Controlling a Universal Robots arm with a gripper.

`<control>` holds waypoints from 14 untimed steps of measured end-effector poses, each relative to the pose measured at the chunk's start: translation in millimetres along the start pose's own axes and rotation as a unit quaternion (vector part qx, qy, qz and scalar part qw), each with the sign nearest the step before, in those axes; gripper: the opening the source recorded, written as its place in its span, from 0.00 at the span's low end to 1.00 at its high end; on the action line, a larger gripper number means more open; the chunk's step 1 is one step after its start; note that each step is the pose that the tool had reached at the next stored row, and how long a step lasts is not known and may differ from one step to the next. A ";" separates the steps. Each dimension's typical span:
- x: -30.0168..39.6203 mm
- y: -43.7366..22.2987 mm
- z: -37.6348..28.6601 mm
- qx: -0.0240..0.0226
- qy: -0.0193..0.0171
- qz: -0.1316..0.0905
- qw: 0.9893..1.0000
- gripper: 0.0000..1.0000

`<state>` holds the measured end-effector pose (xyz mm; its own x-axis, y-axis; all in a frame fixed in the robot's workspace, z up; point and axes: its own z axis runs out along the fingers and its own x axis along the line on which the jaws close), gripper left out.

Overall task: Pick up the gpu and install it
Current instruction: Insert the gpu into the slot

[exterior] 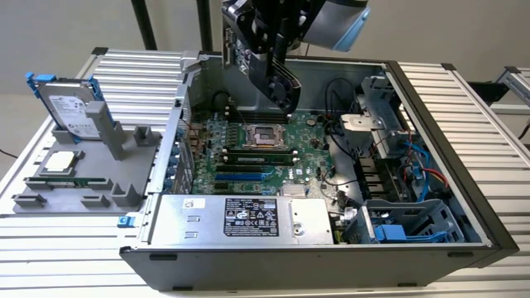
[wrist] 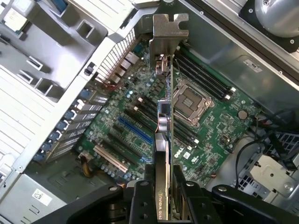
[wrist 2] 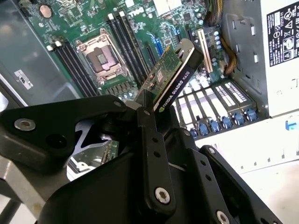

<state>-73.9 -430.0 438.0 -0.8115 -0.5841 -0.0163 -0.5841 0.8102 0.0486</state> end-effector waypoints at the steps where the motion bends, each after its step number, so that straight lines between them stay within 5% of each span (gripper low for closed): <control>1: 0.0 0.0 0.0 0.000 0.000 -0.003 1.000 0.00; 14: 0.0 0.0 0.0 -0.001 0.002 -0.040 0.999 0.00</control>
<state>-74.0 -430.0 438.0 -0.7627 -0.6465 -0.0163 -0.6464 0.7614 0.0486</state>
